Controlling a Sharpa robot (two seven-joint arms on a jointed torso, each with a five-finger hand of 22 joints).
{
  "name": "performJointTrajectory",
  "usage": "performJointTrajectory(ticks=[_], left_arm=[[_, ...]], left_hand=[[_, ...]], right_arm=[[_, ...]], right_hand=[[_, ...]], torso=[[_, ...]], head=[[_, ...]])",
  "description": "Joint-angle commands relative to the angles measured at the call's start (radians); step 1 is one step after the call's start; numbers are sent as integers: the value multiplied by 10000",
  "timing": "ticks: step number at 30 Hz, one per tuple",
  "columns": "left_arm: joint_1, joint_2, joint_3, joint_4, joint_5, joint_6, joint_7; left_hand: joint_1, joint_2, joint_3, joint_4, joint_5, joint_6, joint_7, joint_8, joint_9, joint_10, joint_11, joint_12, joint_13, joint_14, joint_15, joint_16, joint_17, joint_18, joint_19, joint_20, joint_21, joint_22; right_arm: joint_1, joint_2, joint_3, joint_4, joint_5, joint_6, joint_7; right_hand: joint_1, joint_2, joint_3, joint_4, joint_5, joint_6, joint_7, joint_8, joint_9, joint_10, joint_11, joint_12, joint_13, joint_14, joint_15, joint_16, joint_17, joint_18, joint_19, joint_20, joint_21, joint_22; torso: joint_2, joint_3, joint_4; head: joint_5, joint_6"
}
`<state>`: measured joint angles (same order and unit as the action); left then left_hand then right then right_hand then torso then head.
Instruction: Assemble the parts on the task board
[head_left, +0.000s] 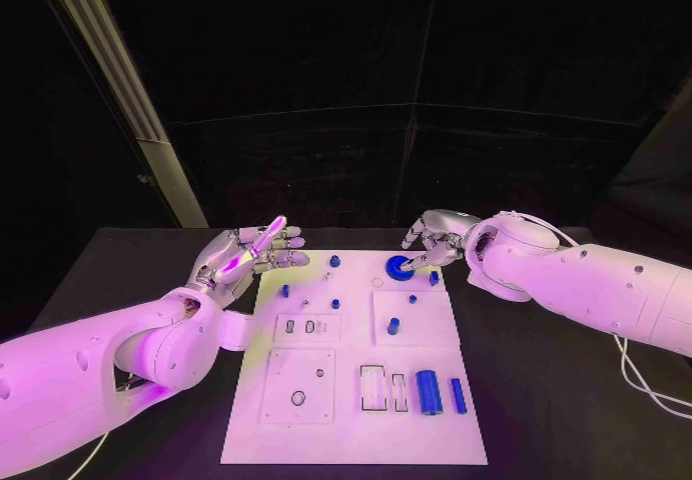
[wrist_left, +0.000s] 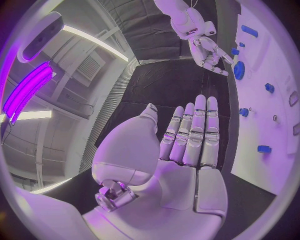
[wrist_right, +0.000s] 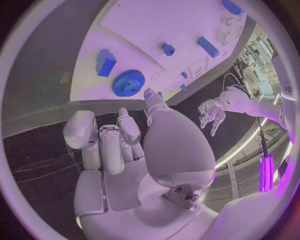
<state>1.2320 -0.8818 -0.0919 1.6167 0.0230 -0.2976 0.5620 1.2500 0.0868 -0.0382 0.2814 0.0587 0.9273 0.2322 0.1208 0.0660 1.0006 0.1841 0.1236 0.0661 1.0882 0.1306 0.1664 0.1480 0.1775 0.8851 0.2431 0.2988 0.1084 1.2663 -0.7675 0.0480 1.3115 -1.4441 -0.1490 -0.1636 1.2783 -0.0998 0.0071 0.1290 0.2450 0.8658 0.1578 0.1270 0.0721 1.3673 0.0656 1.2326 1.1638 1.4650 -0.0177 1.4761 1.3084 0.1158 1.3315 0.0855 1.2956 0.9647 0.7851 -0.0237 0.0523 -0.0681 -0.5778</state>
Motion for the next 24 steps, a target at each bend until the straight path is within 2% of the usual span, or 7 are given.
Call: performJointTrajectory(ticks=[1,10,17,24], left_arm=[[13,18,2,-2,-44,198,-35],[11,39,-2,-22,-44,206,-37],[10,55,-3,-40,-44,207,-35],[8,85,-4,-55,-44,221,-37]], left_hand=[[69,13,-14,-71,47,-55,141,-46,-6,-43,42,-49,-12,-28,63,-33,12,60,63,40,-46,-16],[93,41,0,-83,49,-58,143,-52,-6,-46,43,-58,-11,-29,66,-50,16,60,65,42,-58,-26],[113,62,12,-93,52,-59,143,-56,-5,-47,45,-65,-10,-28,67,-64,20,60,67,44,-66,-34],[144,89,28,-110,53,-61,144,-62,-4,-48,46,-73,-9,-26,68,-80,25,61,70,46,-77,-45]], right_arm=[[22,124,1,-103,-412,711,-414],[18,334,-2,-314,-565,848,-384],[13,428,-4,-326,-590,963,-289],[10,485,-6,-363,-620,1073,-275]], right_hand=[[172,8,-90,-26,84,-80,16,90,3,189,24,335,400,627,60,79,255,-65,-1,55,67,51],[307,51,-133,-16,109,-93,23,160,8,219,35,500,604,637,73,119,352,-79,17,70,118,141],[443,142,-128,-46,108,-43,12,247,20,284,29,672,822,649,73,154,443,-85,19,76,147,189],[691,332,-78,-165,48,146,-38,439,48,375,-13,881,1094,667,45,203,573,-100,41,59,214,298]], torso=[[11,-8,4],[12,-9,5],[6,-9,-19],[9,-8,-13]], head=[[5,-43],[-27,-118],[-38,-155],[-67,-194]])
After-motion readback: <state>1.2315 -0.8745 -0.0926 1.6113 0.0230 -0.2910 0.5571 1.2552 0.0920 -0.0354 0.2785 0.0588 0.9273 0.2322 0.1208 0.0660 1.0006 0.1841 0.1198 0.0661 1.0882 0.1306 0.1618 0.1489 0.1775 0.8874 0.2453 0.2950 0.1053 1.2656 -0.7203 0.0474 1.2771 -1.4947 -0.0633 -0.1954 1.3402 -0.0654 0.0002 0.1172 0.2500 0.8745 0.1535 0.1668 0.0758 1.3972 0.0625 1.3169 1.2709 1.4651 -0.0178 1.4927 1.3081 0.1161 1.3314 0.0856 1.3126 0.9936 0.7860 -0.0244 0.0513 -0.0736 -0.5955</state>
